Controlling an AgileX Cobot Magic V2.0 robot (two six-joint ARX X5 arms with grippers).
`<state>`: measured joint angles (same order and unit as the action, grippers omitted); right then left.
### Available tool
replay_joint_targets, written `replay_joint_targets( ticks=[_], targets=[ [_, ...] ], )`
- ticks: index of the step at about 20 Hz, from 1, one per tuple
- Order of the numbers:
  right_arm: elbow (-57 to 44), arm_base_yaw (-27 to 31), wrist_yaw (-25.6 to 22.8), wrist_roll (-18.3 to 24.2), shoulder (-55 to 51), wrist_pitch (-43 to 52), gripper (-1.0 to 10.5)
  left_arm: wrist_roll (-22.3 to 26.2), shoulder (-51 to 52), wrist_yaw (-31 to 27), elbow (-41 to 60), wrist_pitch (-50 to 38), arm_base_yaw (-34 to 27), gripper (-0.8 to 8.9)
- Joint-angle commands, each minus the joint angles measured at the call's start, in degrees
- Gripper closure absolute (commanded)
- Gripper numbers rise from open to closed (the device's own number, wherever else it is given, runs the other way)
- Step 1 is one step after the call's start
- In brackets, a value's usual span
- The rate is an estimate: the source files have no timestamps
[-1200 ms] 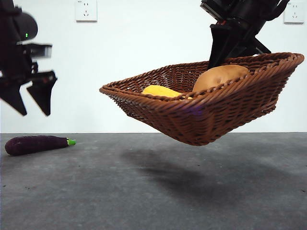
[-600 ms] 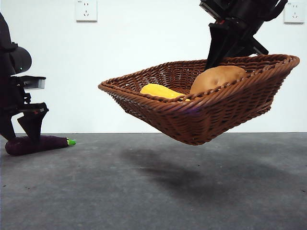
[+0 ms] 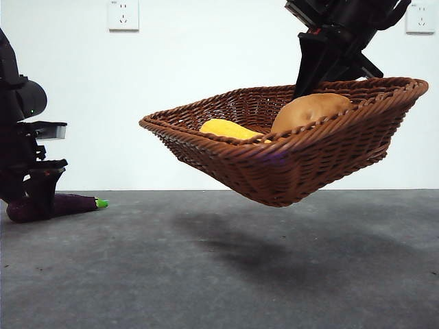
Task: Help me put the vegetables on the table into the basket
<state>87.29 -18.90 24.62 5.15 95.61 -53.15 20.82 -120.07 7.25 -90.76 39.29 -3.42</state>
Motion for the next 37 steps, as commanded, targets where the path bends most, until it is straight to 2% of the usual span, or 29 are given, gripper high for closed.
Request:
replay_joint_targets(
  ticks=[1, 2, 7, 9, 10, 11, 13, 17, 19, 23, 25, 28, 34, 37],
  targets=[
    [-0.1, -0.2, 0.9, -0.6, -0.3, 0.5, 9.6, 0.4, -0.8, 0.2, 0.3, -0.4, 0.0, 7.41],
    [-0.1, -0.2, 0.9, -0.5, -0.3, 0.6, 9.6, 0.4, -0.8, 0.2, 0.3, -0.2, 0.0, 8.13],
    [-0.1, -0.2, 0.9, -0.6, -0.3, 0.5, 9.6, 0.3, 2.9, 1.2, 0.3, 1.3, 0.0, 8.22],
    [-0.1, -0.2, 0.9, -0.6, -0.3, 0.3, 9.6, 1.9, 8.0, 5.8, 0.3, 2.3, -0.2, 8.21],
    [-0.1, -0.2, 1.0, -0.5, -0.3, -0.3, 9.6, 3.2, 11.2, 10.6, 0.3, 3.7, -0.3, 8.21],
    [-0.1, -0.2, 0.9, -0.1, -0.3, -1.3, 9.6, 5.1, 14.7, 15.3, 0.3, 5.9, -0.3, 8.21],
    [-0.1, -0.2, 0.9, 1.2, -0.3, -2.9, 9.6, 11.6, 21.4, 18.8, 0.3, 11.3, 1.0, 8.21],
    [-0.1, -0.2, 2.3, 2.1, -0.3, -3.3, 9.6, 22.6, 33.6, 18.1, 0.3, 22.8, 11.2, 8.22],
    [-0.1, -0.2, 4.4, 3.1, -0.3, -4.6, 9.6, 26.3, 37.3, 12.3, 0.3, 24.8, 19.4, 8.22],
    [-0.1, -0.2, 5.7, 5.1, -0.3, -7.6, 9.6, 29.0, 37.0, -0.3, 0.3, 27.3, 33.8, 8.22],
    [-0.1, -0.2, 10.0, 6.4, -0.3, -8.9, 9.6, 31.2, 35.6, -4.0, 0.3, 25.9, 38.6, 8.22],
    [-0.1, -0.7, 14.0, 7.2, -0.3, -9.6, 9.6, 33.5, 32.2, -5.4, 0.3, 23.6, 41.3, 8.22],
    [-0.1, -3.0, 14.0, 8.4, -0.3, -9.8, 9.6, 33.5, 24.4, -5.0, 0.3, 22.3, 41.6, 8.22],
    [-0.1, -2.9, 13.3, 8.4, -0.3, -9.6, 9.6, 31.1, 23.7, -0.7, 0.3, 21.6, 41.8, 8.1]
  ],
)
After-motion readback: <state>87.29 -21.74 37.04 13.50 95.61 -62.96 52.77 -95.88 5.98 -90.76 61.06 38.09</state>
